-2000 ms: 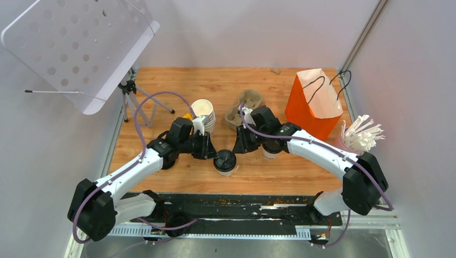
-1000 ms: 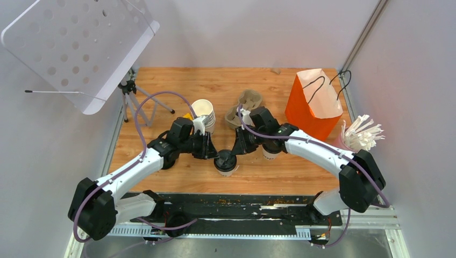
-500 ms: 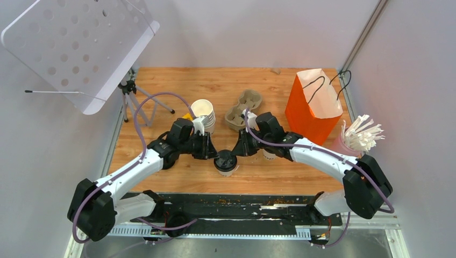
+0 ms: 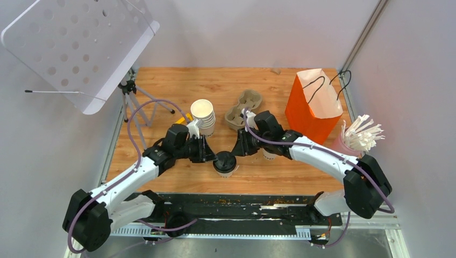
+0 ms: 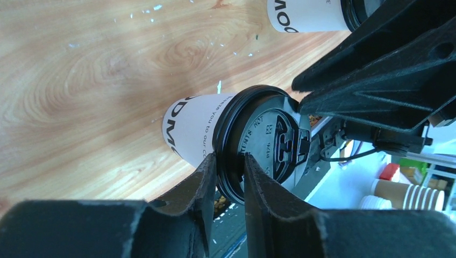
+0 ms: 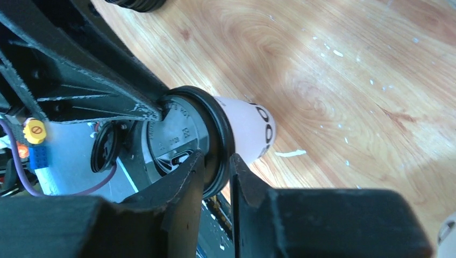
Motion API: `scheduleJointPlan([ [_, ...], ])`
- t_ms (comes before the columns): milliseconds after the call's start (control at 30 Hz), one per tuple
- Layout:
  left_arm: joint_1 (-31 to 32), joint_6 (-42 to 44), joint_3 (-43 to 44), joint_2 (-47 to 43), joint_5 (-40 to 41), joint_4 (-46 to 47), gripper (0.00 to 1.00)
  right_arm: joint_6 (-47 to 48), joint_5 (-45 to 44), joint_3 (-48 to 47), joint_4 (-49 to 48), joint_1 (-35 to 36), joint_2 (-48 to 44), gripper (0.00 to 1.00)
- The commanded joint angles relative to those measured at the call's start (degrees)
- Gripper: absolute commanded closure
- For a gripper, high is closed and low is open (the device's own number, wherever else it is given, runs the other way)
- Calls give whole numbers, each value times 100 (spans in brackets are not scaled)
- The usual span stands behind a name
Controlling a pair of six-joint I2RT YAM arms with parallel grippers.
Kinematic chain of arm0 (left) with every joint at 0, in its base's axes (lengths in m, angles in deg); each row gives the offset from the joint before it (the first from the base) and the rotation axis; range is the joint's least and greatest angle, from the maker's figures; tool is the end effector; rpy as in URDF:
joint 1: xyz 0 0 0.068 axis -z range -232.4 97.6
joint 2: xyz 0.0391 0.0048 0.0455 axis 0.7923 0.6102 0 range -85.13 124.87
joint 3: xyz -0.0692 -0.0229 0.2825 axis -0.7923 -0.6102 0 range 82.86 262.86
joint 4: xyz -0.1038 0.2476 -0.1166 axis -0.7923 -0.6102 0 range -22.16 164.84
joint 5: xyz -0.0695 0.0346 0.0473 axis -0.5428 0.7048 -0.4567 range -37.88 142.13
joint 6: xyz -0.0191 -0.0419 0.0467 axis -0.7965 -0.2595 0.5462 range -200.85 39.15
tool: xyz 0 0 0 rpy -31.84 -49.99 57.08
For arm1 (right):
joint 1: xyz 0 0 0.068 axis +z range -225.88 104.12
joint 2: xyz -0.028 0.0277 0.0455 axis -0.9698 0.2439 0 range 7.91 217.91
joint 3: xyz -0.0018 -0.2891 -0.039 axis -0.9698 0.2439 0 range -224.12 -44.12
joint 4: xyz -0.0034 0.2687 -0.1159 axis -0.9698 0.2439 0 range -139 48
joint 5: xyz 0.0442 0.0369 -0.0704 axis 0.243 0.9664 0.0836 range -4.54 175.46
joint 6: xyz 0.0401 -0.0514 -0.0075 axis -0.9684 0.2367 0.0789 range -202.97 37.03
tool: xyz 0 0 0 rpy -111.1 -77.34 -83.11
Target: Pack the takeout coffee
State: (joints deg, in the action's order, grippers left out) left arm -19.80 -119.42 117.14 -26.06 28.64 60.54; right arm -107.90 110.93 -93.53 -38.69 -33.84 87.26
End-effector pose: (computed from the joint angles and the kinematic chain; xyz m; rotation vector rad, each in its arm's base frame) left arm 0.1963 -0.1499 0.2182 0.1132 2.4345 -1.0819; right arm 0.2305 0.2379 0.2273 -0.6141 2.3671 1.0807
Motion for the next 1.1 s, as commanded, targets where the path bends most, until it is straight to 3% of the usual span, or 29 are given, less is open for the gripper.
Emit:
scheduleJointPlan([
  [0, 45, -667, -370, -302, -273, -86, 66, 327, -383, -699, 1343, 28, -53, 71],
  [167, 47, -753, -194, -382, -231, -236, 57, 484, -576, -1263, 1862, 42, -80, 57],
  [433, 51, -599, 157, -669, -99, -523, 38, 457, -1128, -1312, 2075, 413, -277, 38],
  [600, 42, -433, 344, -881, 170, -875, 36, 523, -1665, -1635, 2369, 823, -183, 22],
  [700, 20, -395, 345, -1075, 503, -1173, 39, 546, -2026, -1826, 2486, 1101, -88, 20],
  [833, -79, -575, 137, -1286, 471, -1125, 48, 511, -2169, -2043, 2588, 1309, 159, 36],
  [1067, -300, -857, -158, -1386, 205, -877, 58, 395, -1942, -2217, 2419, 1479, 381, 74],
])
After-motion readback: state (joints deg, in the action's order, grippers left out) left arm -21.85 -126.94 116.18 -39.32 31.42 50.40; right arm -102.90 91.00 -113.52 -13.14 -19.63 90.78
